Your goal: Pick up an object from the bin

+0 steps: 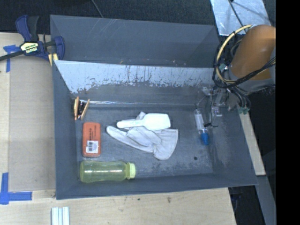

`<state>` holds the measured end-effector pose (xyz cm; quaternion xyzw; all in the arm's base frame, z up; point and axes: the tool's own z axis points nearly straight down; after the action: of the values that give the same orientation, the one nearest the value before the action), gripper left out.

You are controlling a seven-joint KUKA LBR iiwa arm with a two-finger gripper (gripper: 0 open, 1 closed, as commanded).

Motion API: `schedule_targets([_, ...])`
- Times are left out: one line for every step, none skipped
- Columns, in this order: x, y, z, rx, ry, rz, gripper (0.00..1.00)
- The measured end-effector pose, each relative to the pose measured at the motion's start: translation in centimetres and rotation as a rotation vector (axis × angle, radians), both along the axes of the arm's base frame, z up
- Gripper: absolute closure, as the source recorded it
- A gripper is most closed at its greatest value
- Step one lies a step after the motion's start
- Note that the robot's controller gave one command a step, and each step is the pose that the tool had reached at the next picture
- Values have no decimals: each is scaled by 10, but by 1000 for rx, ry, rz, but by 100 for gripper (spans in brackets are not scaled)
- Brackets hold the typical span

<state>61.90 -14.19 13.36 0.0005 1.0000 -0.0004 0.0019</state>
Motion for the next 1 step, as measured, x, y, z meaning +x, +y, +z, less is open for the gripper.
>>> schedule_targets([-7, 54, -35, -1, -3, 7, 0])
